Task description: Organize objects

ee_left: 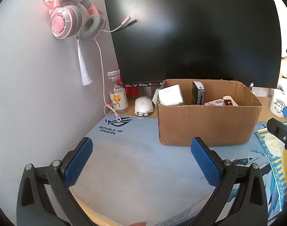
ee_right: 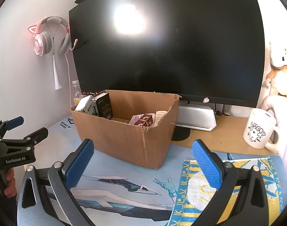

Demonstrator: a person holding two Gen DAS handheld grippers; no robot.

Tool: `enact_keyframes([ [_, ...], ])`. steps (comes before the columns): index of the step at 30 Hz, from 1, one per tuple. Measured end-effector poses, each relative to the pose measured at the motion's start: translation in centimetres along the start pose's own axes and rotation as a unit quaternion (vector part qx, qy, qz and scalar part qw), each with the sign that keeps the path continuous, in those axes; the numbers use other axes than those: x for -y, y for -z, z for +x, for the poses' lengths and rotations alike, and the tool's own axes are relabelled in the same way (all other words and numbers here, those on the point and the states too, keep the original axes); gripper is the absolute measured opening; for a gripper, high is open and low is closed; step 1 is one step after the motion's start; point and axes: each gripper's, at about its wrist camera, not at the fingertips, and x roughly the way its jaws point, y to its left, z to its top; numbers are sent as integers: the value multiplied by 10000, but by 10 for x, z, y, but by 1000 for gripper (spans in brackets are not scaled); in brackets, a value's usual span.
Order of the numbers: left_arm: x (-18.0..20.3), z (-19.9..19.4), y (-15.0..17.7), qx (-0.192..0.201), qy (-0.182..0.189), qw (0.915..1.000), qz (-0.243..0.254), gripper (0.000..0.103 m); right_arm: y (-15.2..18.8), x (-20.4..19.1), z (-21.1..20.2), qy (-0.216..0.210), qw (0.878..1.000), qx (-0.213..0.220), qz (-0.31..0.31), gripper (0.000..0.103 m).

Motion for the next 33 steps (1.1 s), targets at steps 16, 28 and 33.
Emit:
enact_keyframes([
  [16,-5,5,3,-102,-1,9999,42,103,3,3,2,31,10000,-76,6,103],
  [28,-8,7,3,-150,12,9999,68,103,3,3,3,55,9999,-89,-20,103],
  [33,-9,7,3,-125,70,9999,64,103,3,2,2,66,9999,-90,-6,103],
])
